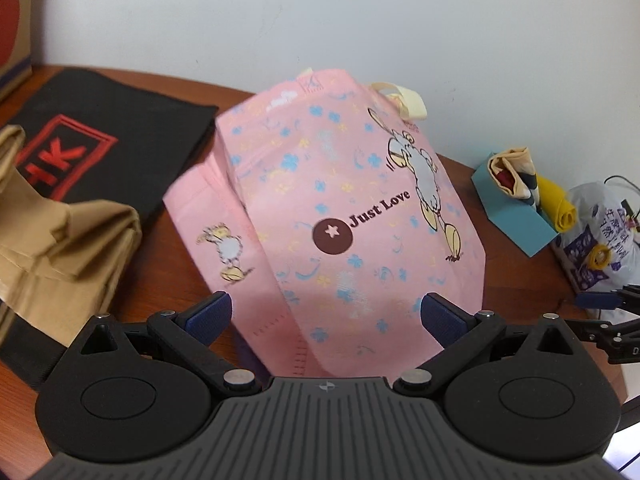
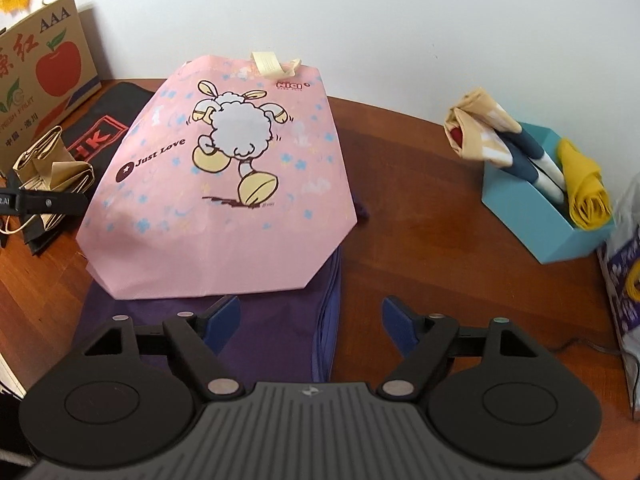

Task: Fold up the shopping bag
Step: 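Grasp the pink sheep bag with the left tool and lift it onto the pile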

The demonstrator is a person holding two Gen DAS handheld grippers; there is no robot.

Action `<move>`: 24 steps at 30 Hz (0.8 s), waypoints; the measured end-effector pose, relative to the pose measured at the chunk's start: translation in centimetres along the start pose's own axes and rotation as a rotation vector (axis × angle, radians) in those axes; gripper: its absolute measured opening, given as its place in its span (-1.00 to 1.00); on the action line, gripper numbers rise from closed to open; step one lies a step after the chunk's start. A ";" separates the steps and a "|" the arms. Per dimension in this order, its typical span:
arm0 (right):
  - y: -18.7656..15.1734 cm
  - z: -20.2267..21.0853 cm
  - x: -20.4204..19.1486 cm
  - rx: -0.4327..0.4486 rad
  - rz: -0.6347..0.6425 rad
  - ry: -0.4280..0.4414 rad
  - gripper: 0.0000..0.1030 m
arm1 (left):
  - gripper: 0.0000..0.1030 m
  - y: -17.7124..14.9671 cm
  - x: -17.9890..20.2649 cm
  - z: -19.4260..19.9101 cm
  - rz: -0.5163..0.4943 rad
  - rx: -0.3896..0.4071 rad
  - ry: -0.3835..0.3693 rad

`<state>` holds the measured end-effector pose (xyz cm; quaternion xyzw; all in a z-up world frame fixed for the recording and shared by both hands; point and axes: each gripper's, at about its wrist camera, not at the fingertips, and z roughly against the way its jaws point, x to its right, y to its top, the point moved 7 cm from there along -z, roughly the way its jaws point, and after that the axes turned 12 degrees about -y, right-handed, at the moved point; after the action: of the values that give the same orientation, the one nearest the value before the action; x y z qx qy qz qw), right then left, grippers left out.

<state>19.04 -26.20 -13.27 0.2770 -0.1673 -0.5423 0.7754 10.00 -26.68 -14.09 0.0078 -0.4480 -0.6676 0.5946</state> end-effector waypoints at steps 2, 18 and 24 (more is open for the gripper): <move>0.3 -0.6 0.3 -0.007 -0.001 0.007 0.62 | 0.96 -0.3 -0.3 -0.7 0.031 -0.001 -0.010; -0.3 -1.5 -0.9 -0.048 -0.009 0.022 0.62 | -0.87 0.3 -1.0 -1.6 0.101 0.077 -0.008; -1.0 -1.2 -1.3 -0.064 -0.045 0.006 0.62 | -0.94 3.3 -0.8 0.7 -0.003 0.164 0.032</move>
<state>18.47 -24.99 -14.79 0.2573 -0.1412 -0.5638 0.7720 12.46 -25.27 -12.16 0.0674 -0.4916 -0.6294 0.5981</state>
